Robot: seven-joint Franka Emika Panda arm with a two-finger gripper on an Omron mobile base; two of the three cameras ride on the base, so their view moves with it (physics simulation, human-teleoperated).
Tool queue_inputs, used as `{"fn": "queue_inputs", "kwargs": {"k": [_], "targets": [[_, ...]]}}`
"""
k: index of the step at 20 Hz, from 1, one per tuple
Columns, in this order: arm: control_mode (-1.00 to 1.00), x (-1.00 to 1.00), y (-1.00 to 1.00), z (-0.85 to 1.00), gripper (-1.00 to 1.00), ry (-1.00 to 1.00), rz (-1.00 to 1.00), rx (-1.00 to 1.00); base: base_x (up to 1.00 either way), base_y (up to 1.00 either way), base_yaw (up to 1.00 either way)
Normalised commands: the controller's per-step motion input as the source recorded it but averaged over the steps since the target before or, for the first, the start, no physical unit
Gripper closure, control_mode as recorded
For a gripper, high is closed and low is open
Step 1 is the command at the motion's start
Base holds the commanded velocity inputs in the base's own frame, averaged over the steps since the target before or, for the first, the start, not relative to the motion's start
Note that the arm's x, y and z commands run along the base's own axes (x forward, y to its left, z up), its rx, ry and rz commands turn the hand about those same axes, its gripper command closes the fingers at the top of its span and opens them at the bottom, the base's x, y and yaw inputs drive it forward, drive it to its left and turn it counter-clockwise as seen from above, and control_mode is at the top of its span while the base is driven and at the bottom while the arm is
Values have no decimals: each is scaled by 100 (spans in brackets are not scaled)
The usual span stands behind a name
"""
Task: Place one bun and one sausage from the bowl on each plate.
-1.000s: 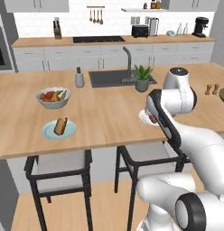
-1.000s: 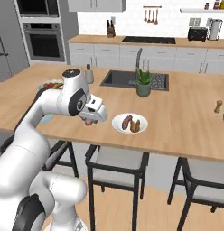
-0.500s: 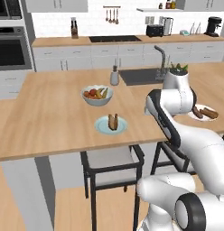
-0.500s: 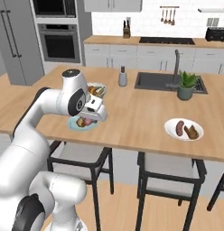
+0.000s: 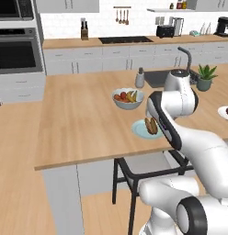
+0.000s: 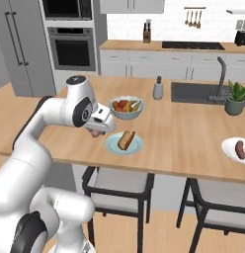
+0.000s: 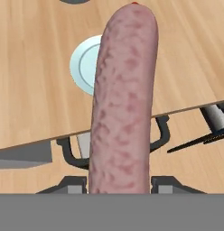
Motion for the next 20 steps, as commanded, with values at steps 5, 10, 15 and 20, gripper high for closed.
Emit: {"fn": "queue_inputs", "kwargs": {"k": [5, 10, 15, 20], "targets": [[100, 0, 0, 0, 100, 0, 0, 0, 41, 14, -4], [100, 0, 0, 0, 100, 0, 0, 0, 49, 0, 0], [100, 0, 0, 0, 100, 0, 0, 0, 38, 0, 0], [-100, 39, 44, -39, 100, 0, 0, -4, 10, 0, 0]]}}
